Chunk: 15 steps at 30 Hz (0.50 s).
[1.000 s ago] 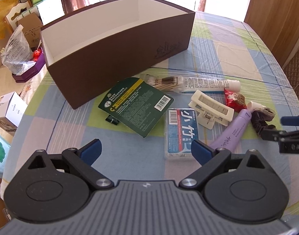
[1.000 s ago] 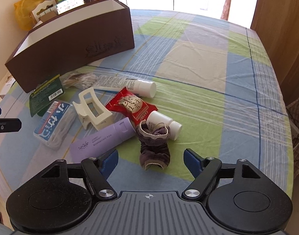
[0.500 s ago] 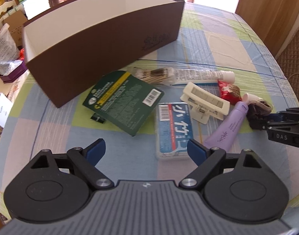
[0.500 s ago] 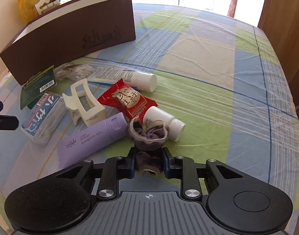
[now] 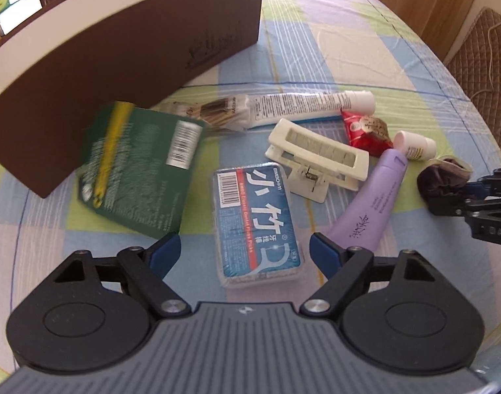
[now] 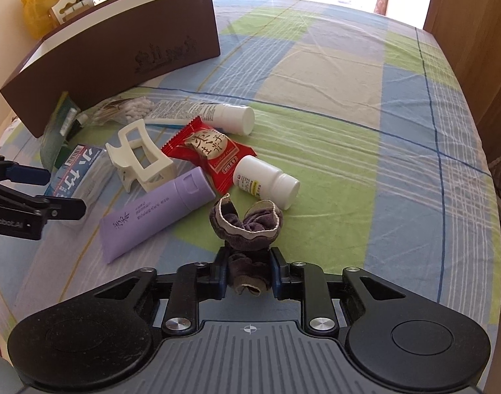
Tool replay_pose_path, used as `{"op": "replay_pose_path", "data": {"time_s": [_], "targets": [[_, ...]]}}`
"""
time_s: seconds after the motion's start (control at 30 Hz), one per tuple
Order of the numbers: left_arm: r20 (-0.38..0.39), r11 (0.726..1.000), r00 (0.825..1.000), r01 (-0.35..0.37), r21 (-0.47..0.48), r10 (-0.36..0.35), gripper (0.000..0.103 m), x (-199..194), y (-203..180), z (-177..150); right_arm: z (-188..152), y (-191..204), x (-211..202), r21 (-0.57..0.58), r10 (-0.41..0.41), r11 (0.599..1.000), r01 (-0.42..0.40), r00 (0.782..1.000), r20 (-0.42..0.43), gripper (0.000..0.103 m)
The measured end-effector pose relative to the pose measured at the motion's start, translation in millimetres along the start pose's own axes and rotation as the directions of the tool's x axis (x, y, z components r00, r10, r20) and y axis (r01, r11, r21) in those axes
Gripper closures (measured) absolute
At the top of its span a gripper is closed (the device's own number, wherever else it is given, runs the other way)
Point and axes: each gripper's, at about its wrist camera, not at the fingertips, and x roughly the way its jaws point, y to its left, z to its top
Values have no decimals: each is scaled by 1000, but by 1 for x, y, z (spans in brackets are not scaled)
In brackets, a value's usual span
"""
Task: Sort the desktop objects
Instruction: 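Grasp the blue toothpick box with the left tool while the right tool grasps the brown sock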
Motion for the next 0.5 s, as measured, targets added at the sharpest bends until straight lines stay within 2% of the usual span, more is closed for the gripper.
{"op": "replay_pose_path", "data": {"time_s": [0.1, 0.13, 0.17, 0.2, 0.27, 0.43, 0.47, 0.5], "targets": [[-14, 1000, 1000, 18, 2, -18, 45, 7, 0, -3, -1, -1, -2, 8, 15, 1000, -15, 1000, 5, 74], [-10, 1000, 1000, 16, 16, -16, 50, 6, 0, -5, -1, -1, -3, 9, 22, 1000, -22, 1000, 5, 46], [-6, 999, 1000, 13, 29, -13, 50, 5, -1, -6, -1, 0, -5, 5, 9, 1000, -10, 1000, 16, 28], [-5, 999, 1000, 15, 37, -15, 50, 3, -1, -8, -2, 2, -7, 1, -3, 1000, 3, 1000, 28, 15], [-17, 999, 999, 31, 30, -30, 50, -2, 2, -15, -3, 4, -14, -19, 8, 1000, -6, 998, 68, 15], [-41, 999, 998, 44, 26, -43, 50, -15, 7, -30, -4, 4, -10, -19, 11, 1000, -9, 998, 55, 15], [-35, 999, 998, 44, 23, -43, 48, -15, 8, -30, -3, 5, -9, -26, 11, 1000, -9, 998, 55, 15], [-28, 999, 999, 41, 19, -40, 42, -16, 8, -29, -3, 6, -7, -34, 10, 999, -8, 998, 59, 19]]}}
